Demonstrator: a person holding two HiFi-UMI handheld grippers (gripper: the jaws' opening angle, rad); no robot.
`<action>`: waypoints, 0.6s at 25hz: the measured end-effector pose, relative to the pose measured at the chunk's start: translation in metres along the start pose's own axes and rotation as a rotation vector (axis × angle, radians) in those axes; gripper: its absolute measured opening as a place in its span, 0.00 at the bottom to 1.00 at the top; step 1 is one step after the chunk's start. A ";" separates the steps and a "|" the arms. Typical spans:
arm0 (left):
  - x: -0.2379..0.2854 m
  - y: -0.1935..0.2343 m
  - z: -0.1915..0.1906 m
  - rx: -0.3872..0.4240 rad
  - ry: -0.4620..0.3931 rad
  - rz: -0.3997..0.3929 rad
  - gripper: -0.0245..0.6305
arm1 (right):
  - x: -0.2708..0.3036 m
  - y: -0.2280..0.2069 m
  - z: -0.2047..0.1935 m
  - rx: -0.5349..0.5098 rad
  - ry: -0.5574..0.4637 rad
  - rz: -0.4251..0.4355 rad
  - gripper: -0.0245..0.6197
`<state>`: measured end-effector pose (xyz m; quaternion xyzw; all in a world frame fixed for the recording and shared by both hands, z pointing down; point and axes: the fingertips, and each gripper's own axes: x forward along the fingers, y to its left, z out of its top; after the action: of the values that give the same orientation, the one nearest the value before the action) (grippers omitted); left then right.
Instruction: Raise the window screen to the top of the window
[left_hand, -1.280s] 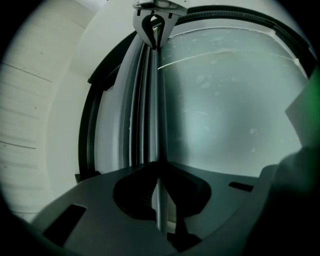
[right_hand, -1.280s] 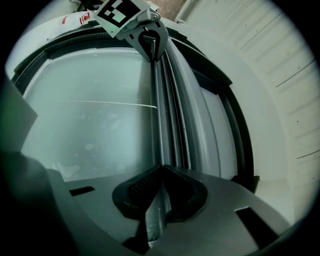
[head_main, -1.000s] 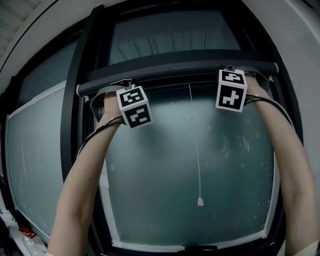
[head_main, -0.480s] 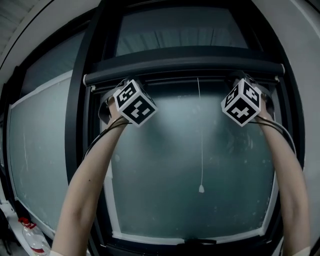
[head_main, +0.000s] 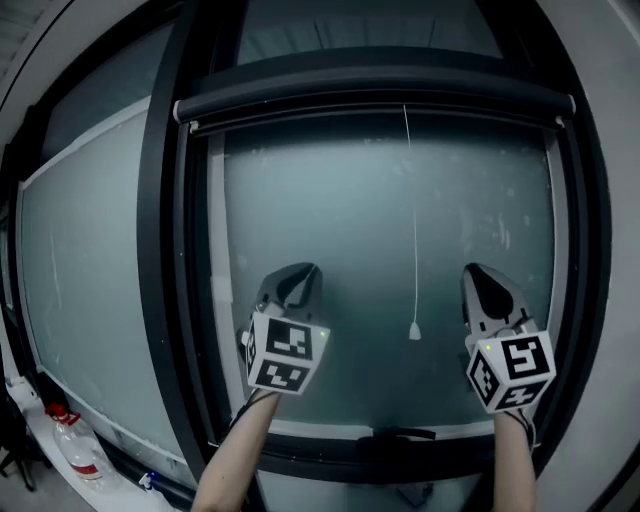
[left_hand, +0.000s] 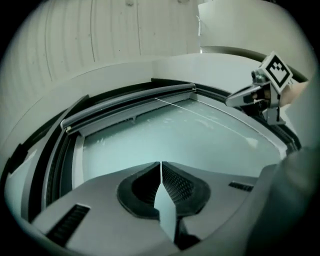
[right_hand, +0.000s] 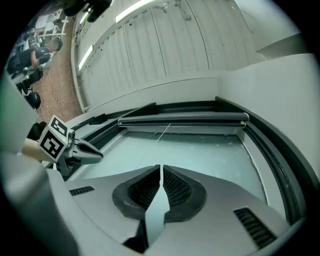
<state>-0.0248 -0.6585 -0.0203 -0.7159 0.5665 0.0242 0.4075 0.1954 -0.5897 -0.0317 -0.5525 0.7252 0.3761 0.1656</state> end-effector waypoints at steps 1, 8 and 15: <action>-0.015 -0.017 -0.017 -0.023 0.011 -0.003 0.05 | -0.016 0.010 -0.020 -0.005 0.028 0.008 0.07; -0.126 -0.125 -0.134 -0.325 0.105 -0.010 0.04 | -0.133 0.069 -0.160 0.126 0.249 0.022 0.07; -0.203 -0.211 -0.217 -0.646 0.262 -0.027 0.04 | -0.227 0.162 -0.231 0.270 0.431 0.085 0.07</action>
<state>-0.0148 -0.6248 0.3429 -0.8122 0.5676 0.1050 0.0839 0.1617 -0.5876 0.3289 -0.5618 0.8100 0.1558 0.0636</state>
